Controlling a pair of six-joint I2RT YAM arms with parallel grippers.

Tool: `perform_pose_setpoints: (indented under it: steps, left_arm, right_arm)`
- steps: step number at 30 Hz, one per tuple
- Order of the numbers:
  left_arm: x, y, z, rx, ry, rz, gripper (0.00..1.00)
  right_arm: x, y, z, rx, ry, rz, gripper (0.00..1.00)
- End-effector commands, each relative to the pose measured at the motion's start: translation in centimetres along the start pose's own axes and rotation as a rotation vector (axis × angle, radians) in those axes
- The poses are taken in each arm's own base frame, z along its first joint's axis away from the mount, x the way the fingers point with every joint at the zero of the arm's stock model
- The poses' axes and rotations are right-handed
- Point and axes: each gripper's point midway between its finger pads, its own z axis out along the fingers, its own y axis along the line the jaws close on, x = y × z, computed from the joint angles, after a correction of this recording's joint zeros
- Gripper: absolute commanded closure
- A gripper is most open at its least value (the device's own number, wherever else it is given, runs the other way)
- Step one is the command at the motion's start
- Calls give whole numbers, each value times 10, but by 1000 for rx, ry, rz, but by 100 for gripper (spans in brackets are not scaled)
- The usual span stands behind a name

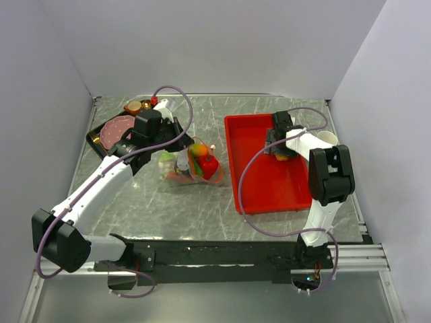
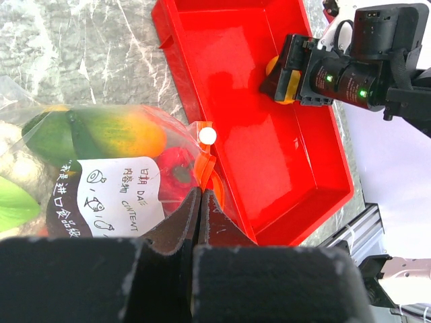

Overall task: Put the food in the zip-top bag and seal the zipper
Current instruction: Pick up the fake fruit from the bin.

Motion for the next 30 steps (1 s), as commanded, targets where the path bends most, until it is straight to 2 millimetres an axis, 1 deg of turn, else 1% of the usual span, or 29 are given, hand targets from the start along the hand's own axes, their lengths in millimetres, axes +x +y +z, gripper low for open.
perform_pose_setpoints:
  steps: [1,4,5,11,15,17,18,19,22,23,24,25,26,27,29,30]
  left_arm:
    - [-19,-16,-4,45,-60,20,99]
    - [-19,-17,-4,50,-58,14,99]
    - [-19,-17,-4,50,-60,14,99]
    - [-20,-17,-8,42,-62,21,99]
    - [-21,-16,-9,40,-65,24,99]
    - [-20,-17,-10,42,-66,23,99]
    - [-20,-16,-9,42,-66,21,99]
    - [-20,-17,-10,45,-67,22,99]
    - [-19,-16,-9,45,-64,20,99]
    - [-19,-16,-9,45,-64,20,99]
    - [-19,-16,-9,47,-64,20,99]
    - [-19,-17,-9,49,-65,21,99]
    - [-18,-17,-9,49,-65,21,99]
    - [-17,-16,-8,50,-60,20,99]
    - [-18,-17,-7,52,-59,20,99]
    - [-17,-16,-7,50,-58,21,99]
  right_arm:
    - [-17,-2,-6,-1,-62,22,10]
    - [-25,-1,-4,-2,-75,21,10]
    - [-32,-1,-5,0,-87,25,9]
    - [-41,1,5,-4,-81,44,10]
    - [-38,7,9,-39,-61,50,26]
    - [-34,8,10,-52,-57,53,30]
    - [-32,10,9,-59,-55,53,37]
    - [-29,10,9,-69,-50,51,40]
    - [-24,15,6,-105,-40,49,62]
    - [-23,17,4,-120,-37,50,71]
    - [-26,19,-5,-145,-51,59,74]
    - [-22,24,-8,-180,-45,63,75]
    - [-22,27,-15,-211,-50,72,75]
    - [-29,29,-29,-245,-79,90,75]
    - [-26,37,-44,-314,-83,104,75]
    - [-34,40,-62,-359,-116,125,75]
